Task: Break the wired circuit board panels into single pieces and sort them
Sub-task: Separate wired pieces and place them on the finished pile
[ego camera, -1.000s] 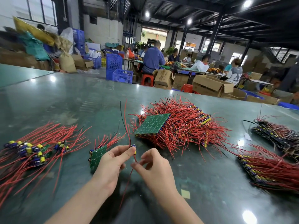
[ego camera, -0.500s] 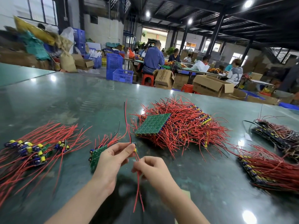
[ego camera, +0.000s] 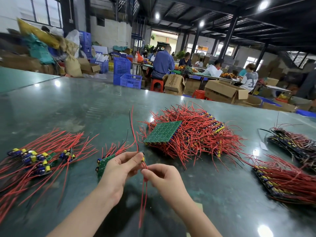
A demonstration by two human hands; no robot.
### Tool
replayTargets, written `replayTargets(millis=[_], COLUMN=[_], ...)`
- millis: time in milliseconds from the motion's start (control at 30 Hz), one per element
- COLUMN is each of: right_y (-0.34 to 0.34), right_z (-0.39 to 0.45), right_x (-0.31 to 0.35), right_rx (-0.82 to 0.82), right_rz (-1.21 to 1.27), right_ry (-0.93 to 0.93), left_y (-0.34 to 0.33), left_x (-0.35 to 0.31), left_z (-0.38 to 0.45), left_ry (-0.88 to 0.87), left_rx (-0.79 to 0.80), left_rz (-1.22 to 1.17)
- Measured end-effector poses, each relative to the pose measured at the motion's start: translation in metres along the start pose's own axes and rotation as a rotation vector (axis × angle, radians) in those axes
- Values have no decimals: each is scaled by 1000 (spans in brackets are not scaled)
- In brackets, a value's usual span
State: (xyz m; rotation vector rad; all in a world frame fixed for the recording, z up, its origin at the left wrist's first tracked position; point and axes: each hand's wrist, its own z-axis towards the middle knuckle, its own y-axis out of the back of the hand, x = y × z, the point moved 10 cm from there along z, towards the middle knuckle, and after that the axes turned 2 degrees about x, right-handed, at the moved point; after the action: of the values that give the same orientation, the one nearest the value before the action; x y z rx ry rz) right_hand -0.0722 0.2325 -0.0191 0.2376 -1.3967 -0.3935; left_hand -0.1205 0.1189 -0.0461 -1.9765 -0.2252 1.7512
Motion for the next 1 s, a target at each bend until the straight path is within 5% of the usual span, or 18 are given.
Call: replayTargets(millis=[300,533,767,1000], right_y=[-16,-4,-1,-3], right_z=[-5,-6,-4,-1], right_x=[2,5,-4,-6], right_rx=[102,-69,-76,-121], right_rz=[-180,-95,266,65], right_ry=[4,34,-41,12], left_y=[-5,7,1,4], left_x=[-9,13,20,21], left_z=[-5,1,1,0], left_ry=[-199,47,129,73], left_rx=[-25,-93,-28,-106], left_rz=[255,-21,81,-6])
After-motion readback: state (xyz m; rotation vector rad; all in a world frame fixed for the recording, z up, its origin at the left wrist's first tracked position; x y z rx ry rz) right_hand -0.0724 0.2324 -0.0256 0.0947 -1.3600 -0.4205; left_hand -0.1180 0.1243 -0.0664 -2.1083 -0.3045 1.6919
